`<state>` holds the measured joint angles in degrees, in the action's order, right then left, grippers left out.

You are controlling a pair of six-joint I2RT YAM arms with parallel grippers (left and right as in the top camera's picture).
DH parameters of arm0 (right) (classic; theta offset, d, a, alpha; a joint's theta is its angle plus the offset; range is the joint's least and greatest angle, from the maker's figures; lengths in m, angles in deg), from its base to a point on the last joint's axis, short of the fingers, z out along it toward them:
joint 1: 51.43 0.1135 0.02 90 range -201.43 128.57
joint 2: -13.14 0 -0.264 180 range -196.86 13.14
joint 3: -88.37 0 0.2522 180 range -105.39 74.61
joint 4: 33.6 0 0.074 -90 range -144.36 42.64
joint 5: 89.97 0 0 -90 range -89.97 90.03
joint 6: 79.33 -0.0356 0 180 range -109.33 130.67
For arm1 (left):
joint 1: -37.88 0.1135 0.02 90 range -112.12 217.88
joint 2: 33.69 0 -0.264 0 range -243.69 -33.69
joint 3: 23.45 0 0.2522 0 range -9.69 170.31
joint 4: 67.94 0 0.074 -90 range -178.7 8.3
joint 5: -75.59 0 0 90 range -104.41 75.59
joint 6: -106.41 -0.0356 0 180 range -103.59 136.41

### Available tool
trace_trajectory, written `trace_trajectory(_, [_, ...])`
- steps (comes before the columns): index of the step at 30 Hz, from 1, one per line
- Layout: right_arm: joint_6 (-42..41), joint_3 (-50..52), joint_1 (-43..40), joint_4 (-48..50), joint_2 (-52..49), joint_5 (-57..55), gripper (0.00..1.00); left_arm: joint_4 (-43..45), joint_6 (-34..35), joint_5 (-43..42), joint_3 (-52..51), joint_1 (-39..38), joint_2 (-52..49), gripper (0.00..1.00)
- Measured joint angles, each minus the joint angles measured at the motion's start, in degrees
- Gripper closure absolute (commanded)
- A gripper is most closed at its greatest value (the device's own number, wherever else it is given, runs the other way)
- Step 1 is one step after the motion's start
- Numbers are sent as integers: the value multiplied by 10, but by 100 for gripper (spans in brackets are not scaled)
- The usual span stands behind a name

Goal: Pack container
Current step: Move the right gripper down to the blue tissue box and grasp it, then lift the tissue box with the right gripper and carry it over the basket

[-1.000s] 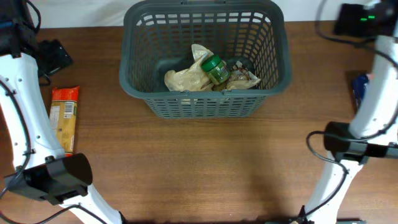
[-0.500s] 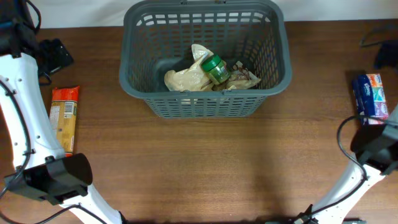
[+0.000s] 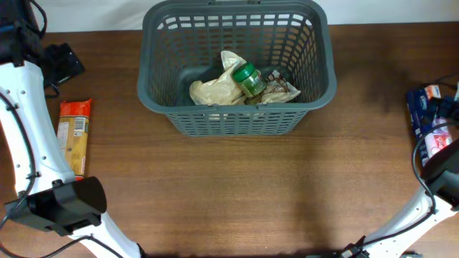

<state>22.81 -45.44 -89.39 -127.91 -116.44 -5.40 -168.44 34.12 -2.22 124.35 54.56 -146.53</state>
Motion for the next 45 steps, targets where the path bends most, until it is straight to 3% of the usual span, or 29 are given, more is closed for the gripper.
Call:
trace_trajectory(19, [120, 49, 0, 60, -17, 3, 1, 5, -34, 0, 0, 0, 0, 1])
trace_trajectory(45, [97, 49, 0, 126, -61, 2, 1, 7, -36, 0, 0, 0, 0, 1])
